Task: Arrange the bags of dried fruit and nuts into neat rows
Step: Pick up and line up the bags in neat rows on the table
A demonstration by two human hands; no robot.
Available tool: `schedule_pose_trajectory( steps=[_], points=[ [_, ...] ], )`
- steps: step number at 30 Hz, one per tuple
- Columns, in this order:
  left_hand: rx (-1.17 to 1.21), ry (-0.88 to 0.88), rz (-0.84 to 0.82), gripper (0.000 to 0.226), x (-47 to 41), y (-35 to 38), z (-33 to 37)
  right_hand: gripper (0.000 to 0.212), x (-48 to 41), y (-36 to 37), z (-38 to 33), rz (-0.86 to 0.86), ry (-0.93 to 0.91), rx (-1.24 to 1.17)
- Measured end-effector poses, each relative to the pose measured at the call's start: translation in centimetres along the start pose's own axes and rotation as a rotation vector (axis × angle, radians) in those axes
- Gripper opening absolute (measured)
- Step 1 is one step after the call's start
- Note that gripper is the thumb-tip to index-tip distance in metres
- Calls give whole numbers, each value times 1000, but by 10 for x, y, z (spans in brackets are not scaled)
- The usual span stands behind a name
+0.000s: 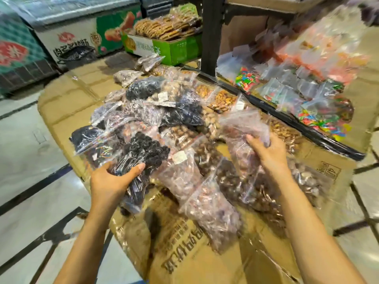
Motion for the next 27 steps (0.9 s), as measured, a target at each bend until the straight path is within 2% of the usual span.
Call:
schedule_pose_trajectory(
  steps=[3, 5, 7, 8, 10, 12, 14, 16, 18, 19, 20, 22, 25, 27],
  points=[
    [45, -58, 13, 104, 39, 7, -12, 16, 51, -15, 7, -170, 17, 66],
    [102, -105, 31, 99, 60, 7, -17, 18, 85, -14, 26, -333, 51, 155],
    [132, -127, 19, 82, 76, 5, -21, 17, 114, -5, 50, -558, 100, 266],
    [150, -132, 21, 79, 85, 2, -21, 20, 124, -5, 61, -612, 130, 320],
    [185, -123, 35, 93, 96, -5, -26, 25, 128, -13, 70, -610, 171, 378],
    [186, -128, 40, 86, 104, -13, -29, 23, 129, -17, 73, -653, 195, 480],
    [186, -111, 33, 80, 109, -19, -30, 51, 129, -18, 77, -756, 241, 644],
    [147, -69, 7, 100, 108, -24, -29, 79, 130, -19, 77, -821, 313, 747],
    [120, 2, -40, 114, 102, -25, -25, 110, 124, -21, 64, -753, 247, 876],
    [100, 27, -73, 117, 98, -24, -23, 118, 120, -23, 55, -676, 185, 943],
    [72, 60, -122, 118, 94, -21, -17, 119, 117, -21, 42, -601, 130, 952],
    [-8, 123, -226, 114, 87, -13, -6, 111, 115, -4, 14, -532, 53, 801],
    [-146, 216, -433, 103, 74, 0, 6, 110, 121, 46, -25, -666, -41, 591],
    [-183, 251, -567, 77, 66, 6, 12, 116, 124, 86, -36, -803, -109, 647]
  ],
)
Point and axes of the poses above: each hand's wrist, its own x-axis away from the middle knuckle, its own y-axis out of the palm, z = x × y, the point moved 6 cm from there along -x, towards the middle knuckle, and after that the axes turned 2 degrees about -z, right-handed, at the moved point
